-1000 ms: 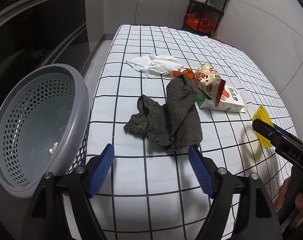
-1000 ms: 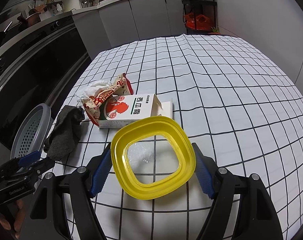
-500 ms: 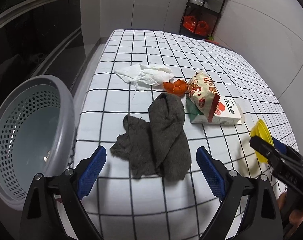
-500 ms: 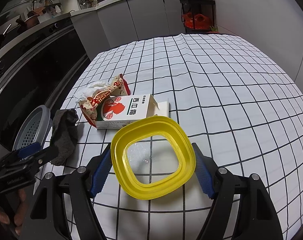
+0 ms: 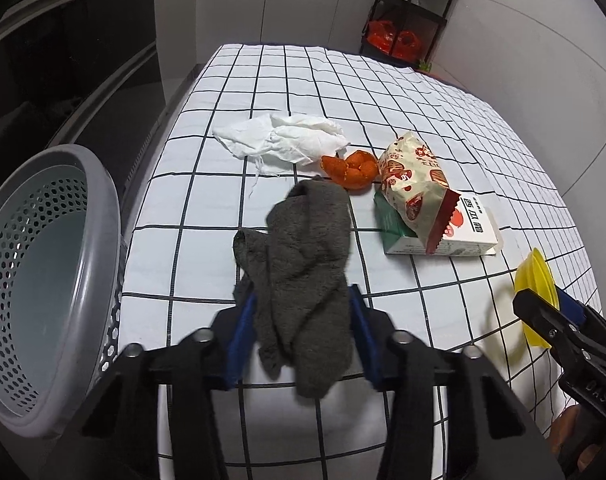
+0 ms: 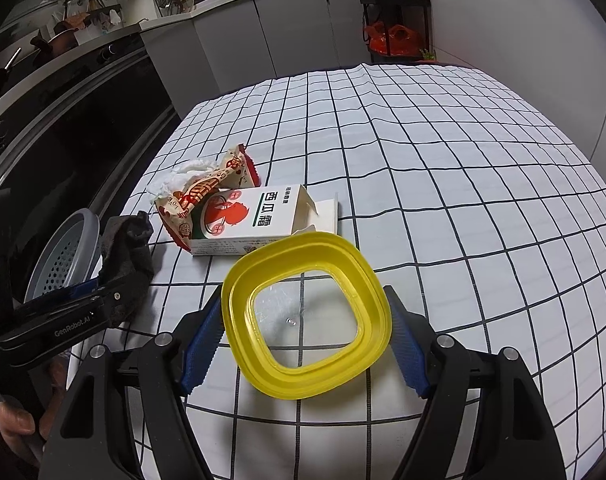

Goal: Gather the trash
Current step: 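Lift the grey sock with the left gripper while the right gripper holds the lid, then carry sock and lid over the basket and open both grippers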

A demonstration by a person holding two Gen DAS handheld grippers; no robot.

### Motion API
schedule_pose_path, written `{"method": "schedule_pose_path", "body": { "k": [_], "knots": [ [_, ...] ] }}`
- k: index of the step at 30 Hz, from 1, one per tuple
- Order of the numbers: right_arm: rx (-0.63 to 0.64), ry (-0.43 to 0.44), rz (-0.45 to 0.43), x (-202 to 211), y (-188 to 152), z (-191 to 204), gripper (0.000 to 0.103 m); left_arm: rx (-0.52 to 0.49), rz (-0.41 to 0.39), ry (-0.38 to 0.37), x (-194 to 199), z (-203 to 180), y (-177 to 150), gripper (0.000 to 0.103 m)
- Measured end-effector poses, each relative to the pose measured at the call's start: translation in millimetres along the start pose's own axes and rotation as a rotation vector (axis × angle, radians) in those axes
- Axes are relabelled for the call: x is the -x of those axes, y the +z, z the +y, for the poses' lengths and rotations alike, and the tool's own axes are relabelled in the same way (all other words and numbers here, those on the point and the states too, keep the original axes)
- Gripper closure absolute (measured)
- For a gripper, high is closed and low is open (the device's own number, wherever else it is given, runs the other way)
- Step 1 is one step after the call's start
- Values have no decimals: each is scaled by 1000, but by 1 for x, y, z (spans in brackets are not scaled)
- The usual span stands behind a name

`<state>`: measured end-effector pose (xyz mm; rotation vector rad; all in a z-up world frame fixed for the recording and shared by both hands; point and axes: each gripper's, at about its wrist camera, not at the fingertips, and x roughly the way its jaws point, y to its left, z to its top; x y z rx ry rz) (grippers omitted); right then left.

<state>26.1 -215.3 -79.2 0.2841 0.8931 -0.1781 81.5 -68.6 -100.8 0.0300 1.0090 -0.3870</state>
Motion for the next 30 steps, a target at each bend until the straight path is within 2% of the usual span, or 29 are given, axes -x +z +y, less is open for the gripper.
{"method": "schedule_pose_path", "body": {
  "k": [1, 2, 6, 12, 17, 21, 30],
  "knots": [
    [1, 0, -1, 1, 0, 1, 31, -1, -2, -4, 1, 0, 0, 71],
    [3, 0, -1, 1, 0, 2, 31, -1, -4, -9, 3, 0, 0, 74],
    [13, 0, -8, 6, 2, 6, 31, 5, -17, -13, 11, 3, 0, 76],
    [50, 15, -20, 12, 8, 24, 31, 6, -81, 7, 39, 16, 3, 77],
    [86, 83, -37, 17, 20, 50, 31, 22, -143, 67, 71, 40, 6, 77],
    [157, 158, -56, 14, 34, 89, 31, 66, -182, 157, 93, 73, 8, 77],
    [325, 343, -24, -11, 48, 184, 31, 192, -204, 314, 113, 154, 8, 77]
  ]
}}
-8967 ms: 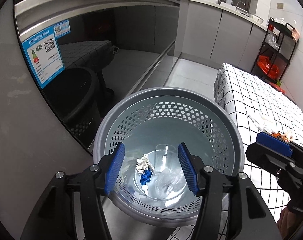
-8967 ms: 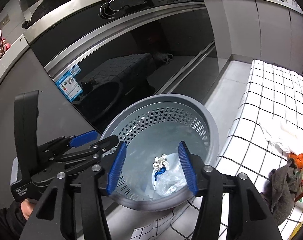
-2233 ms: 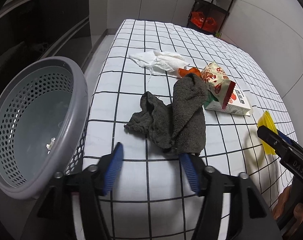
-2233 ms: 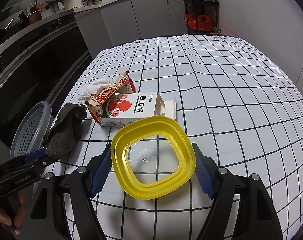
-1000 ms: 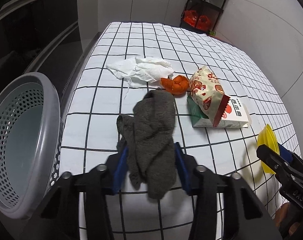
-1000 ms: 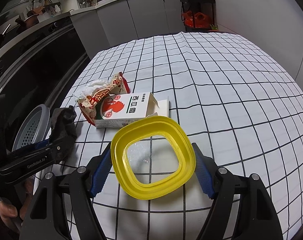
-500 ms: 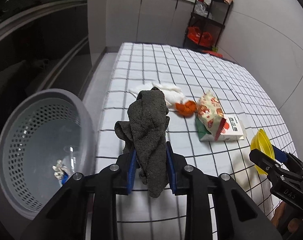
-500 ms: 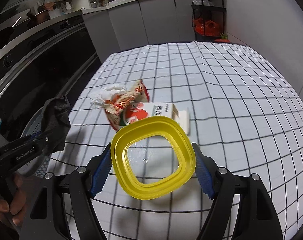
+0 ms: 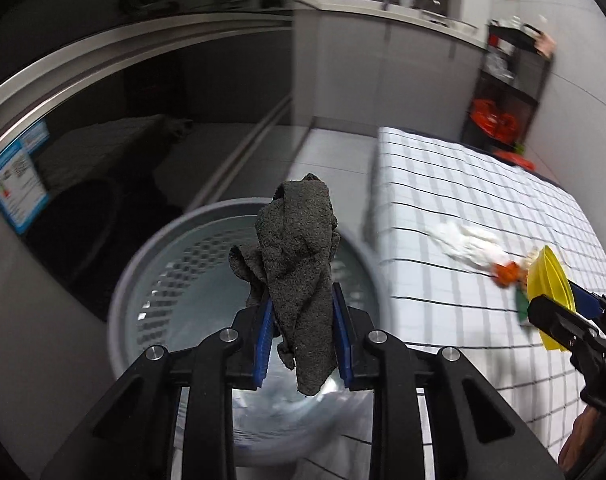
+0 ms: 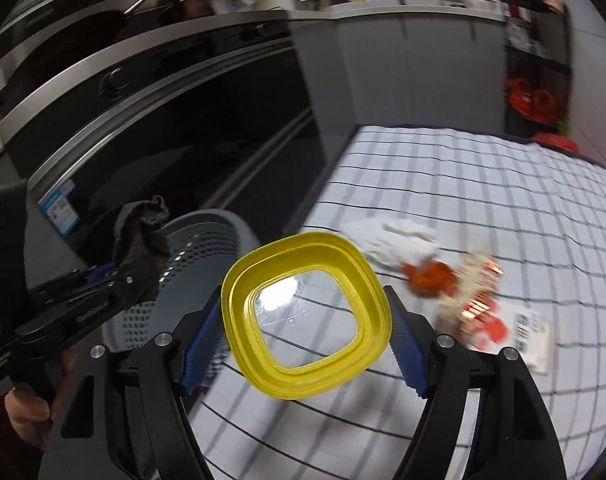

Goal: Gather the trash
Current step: 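Carry sock and lid over the basket and open both grippers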

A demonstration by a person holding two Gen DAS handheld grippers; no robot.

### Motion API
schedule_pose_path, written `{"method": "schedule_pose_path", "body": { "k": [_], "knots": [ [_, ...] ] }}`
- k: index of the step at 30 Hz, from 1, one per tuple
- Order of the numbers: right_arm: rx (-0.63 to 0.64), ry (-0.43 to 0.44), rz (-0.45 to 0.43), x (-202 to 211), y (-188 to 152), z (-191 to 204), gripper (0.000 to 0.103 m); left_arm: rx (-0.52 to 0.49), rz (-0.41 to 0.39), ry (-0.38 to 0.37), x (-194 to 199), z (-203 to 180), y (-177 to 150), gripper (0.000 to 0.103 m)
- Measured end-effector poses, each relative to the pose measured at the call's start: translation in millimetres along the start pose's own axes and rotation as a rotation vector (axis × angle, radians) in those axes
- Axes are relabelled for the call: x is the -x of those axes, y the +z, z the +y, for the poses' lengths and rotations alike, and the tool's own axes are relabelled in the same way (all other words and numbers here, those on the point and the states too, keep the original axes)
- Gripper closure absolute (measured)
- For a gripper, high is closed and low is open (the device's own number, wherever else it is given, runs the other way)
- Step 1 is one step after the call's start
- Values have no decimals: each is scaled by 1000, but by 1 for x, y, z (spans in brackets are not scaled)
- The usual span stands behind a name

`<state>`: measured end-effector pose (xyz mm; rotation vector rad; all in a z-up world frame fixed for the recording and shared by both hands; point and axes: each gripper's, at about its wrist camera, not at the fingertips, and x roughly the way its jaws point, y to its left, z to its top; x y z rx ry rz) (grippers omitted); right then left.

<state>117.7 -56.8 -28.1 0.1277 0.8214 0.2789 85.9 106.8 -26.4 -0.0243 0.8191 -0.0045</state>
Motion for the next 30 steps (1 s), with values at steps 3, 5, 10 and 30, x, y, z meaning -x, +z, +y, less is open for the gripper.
{"method": "schedule_pose_path", "body": {
  "k": [3, 5, 10, 30],
  "knots": [
    [40, 59, 26, -20, 10, 21, 31, 28, 0, 38, -2, 20, 2, 77],
    [66, 91, 41, -28, 16, 35, 31, 43, 1, 55, -5, 28, 2, 77],
    [125, 163, 82, -56, 26, 65, 31, 91, 34, 76, -17, 52, -2, 77],
    [145, 226, 198, -116, 29, 90, 28, 147, 119, 130, -44, 81, -19, 66]
  ]
}}
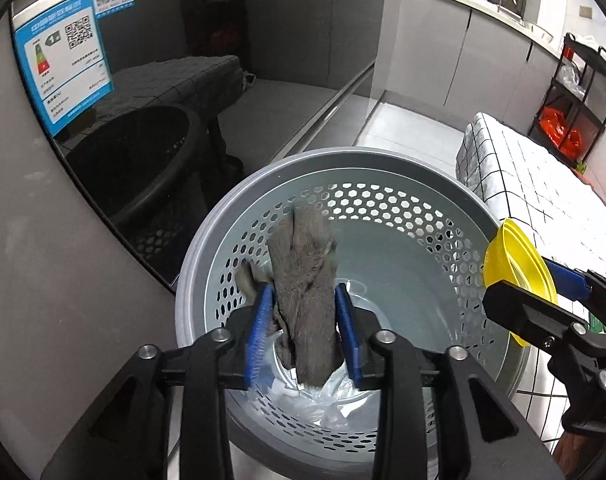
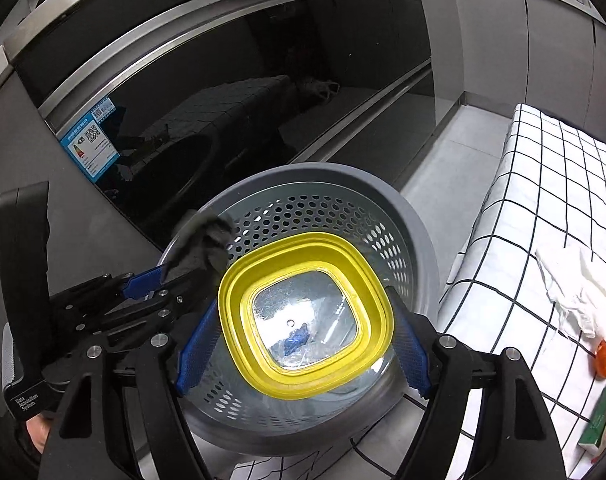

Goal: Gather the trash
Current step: 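Carry sock and lid over the basket and open both grippers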

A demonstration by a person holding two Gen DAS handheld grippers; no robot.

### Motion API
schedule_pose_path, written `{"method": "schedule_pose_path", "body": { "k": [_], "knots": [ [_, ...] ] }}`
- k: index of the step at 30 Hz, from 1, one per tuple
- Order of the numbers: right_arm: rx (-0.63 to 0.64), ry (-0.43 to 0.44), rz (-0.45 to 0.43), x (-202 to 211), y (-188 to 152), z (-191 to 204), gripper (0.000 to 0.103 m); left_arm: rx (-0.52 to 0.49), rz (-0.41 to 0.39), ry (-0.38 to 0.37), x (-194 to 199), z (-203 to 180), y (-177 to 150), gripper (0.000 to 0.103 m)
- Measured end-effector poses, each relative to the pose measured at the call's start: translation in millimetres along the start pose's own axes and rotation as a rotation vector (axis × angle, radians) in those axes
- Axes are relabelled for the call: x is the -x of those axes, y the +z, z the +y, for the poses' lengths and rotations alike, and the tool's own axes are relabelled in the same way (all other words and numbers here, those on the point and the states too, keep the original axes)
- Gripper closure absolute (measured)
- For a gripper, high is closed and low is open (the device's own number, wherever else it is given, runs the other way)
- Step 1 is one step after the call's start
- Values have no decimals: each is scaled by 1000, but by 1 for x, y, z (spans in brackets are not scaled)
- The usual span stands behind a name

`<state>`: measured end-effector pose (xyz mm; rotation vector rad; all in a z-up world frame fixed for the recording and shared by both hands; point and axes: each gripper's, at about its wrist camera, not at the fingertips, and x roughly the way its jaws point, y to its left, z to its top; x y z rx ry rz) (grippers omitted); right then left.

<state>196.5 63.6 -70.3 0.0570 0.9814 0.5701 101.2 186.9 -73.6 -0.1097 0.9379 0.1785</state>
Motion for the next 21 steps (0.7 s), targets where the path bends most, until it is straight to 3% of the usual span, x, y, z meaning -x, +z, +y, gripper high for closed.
{"method": "schedule_pose_path", "body": {
  "k": [2, 4, 21],
  "knots": [
    [-5, 7, -6, 1, 0, -1, 22, 3, -7, 3, 2, 1, 0, 48],
    [-8, 15, -10, 2, 1, -1, 22, 7, -19, 5, 5, 3, -1, 44],
    [-31, -13, -36, 15, -6, -5, 22, 12, -26, 1, 14, 4, -4, 43]
  ]
}}
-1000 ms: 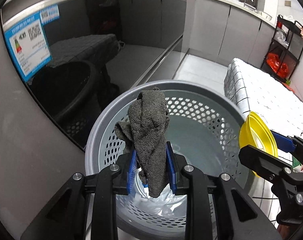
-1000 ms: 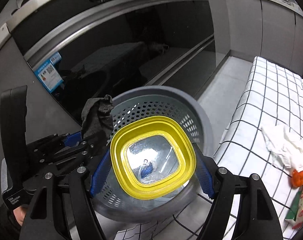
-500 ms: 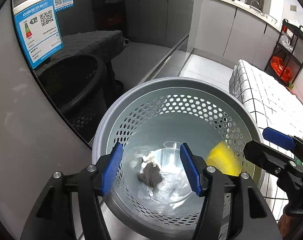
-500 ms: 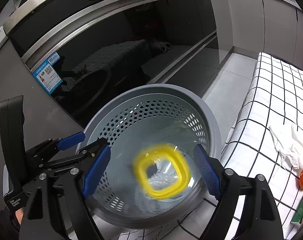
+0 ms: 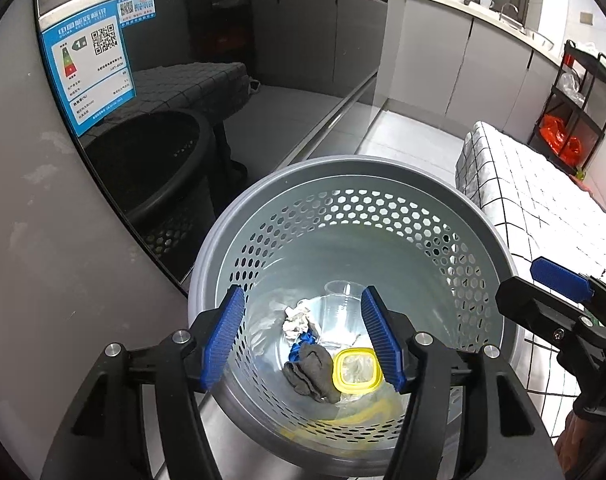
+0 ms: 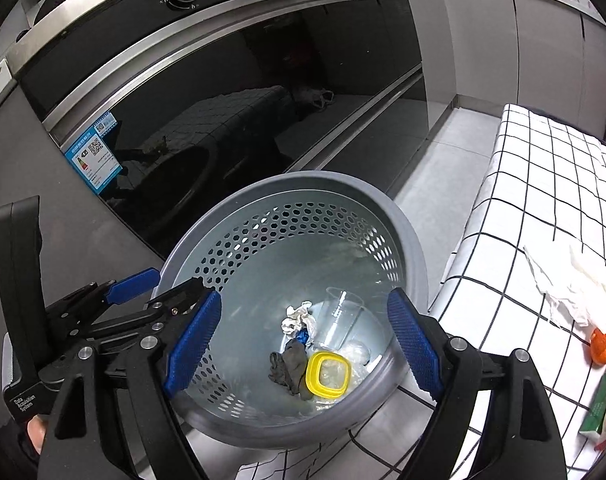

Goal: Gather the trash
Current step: 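Carry sock and lid over the basket and open both grippers, then move both tools back from the basket toward the snack wrapper and carton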

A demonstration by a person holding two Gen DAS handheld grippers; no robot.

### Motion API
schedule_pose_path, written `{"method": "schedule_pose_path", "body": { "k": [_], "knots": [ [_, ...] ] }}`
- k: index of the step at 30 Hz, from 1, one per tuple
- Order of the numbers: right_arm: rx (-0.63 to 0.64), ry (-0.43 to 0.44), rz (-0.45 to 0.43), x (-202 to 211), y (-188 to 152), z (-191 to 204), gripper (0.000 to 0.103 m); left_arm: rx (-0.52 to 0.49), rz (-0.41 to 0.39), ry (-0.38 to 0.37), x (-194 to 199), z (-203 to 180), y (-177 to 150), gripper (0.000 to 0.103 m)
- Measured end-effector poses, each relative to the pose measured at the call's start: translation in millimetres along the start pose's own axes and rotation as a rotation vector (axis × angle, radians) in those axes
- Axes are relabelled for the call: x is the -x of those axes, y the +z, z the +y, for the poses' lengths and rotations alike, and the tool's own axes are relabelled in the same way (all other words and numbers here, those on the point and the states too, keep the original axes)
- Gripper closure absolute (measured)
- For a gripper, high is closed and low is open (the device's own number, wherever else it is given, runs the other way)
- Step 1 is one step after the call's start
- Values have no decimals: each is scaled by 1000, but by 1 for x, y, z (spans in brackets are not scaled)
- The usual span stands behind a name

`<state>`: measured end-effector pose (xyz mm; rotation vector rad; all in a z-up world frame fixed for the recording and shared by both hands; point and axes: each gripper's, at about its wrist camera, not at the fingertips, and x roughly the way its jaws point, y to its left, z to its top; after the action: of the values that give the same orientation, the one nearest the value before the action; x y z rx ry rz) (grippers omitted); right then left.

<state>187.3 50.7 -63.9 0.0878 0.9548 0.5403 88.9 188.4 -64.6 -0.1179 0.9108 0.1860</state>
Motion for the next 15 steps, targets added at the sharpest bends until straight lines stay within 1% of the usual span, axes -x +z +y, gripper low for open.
{"method": "schedule_pose_path", "body": {
  "k": [3, 9, 15],
  "knots": [
    [-9, -12, -7, 6, -4, -1, 22, -1, -7, -3, 4, -1, -1, 41],
    [-43, -49, -34, 25, -17, -9, 22, -17, -31, -6, 16, -10, -3, 41],
    [-98, -105, -74, 53, -36, -26, 22, -44, -42, -47, 25, -26, -6, 38]
  ]
}}
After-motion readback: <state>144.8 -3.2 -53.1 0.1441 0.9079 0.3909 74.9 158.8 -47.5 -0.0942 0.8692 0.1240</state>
